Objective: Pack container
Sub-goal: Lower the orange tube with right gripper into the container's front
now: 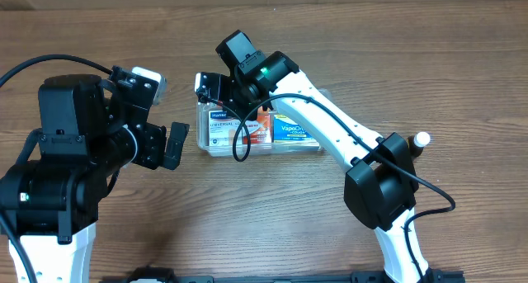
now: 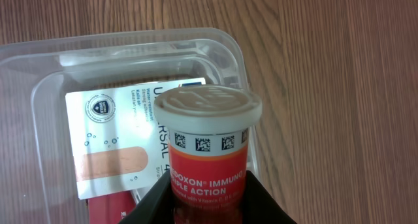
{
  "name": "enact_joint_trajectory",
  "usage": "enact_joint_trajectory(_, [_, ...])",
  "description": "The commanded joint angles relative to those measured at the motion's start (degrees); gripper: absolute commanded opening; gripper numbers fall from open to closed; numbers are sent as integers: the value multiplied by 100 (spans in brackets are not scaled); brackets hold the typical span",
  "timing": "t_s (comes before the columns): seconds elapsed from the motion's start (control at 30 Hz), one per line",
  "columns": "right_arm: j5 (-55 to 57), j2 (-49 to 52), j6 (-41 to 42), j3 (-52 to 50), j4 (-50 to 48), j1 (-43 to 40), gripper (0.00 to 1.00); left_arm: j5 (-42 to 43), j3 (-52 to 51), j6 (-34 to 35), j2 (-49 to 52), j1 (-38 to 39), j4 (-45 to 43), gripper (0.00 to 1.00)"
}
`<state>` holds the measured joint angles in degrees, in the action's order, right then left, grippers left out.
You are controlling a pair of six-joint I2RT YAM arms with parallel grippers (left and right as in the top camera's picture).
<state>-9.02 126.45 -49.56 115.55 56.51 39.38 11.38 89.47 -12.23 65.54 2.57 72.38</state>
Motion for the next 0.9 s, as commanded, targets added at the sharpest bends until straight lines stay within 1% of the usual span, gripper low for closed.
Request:
enact_joint_trajectory(0.0, [-153,-214,7,-11,-52,0,22,63,15,-85,4,-26,-20,100])
enact_joint_trajectory(0.03, [-153,-214,11,-11,-50,0,33,63,15,-85,4,-26,-20,100])
enact_joint_trajectory(0.1, [-153,-214,28,-11,-48,0,50,63,15,-85,4,-26,-20,100])
enact_joint_trajectory(0.13, [-153,-214,28,-11,-46,0,56,63,13,-85,4,-26,-22,100])
enact_joint_trajectory(0.17, [-151,-214,28,-11,-31,0,57,63,13,-85,4,-26,-22,100])
enact_joint_trajectory(0.27, [-153,-216,31,-9,17,0,57,63,15,-85,4,-26,-22,100])
enact_joint_trajectory(0.33, [-153,-295,380,-2,20,0,57,63,15,-85,4,-26,-22,100])
enact_joint_trajectory(0.43, [-103,-664,625,-2,114,-2,56,63,15,-85,4,-26,-20,100])
enact_joint_trajectory(0.5, [317,-1027,636,-2,483,-2,56,63,15,-85,4,-26,-22,100])
enact_joint_trajectory(0.57, [868,-1388,1252,-2,723,-15,56,63,15,-85,4,-26,-20,100])
enact_joint_trajectory(0.6, [1196,-1639,1886,-2,734,-90,56,63,15,-85,4,-26,-20,100])
enact_joint_trajectory(0.67, [1353,-2015,2610,-2,916,-330,56,63,15,-85,4,-26,-22,100])
enact_joint_trajectory(0.77, [1344,-2625,3866,-2,1412,-1036,59,63,15,-85,4,-26,-20,100])
enact_joint_trajectory(0.83, [1344,-3012,4645,-2,1784,-1709,59,63,15,-85,7,-26,-22,100])
enact_joint_trajectory(0.87, [1349,-3152,4837,-2,1930,-1974,58,66,15,-85,7,-26,-20,100])
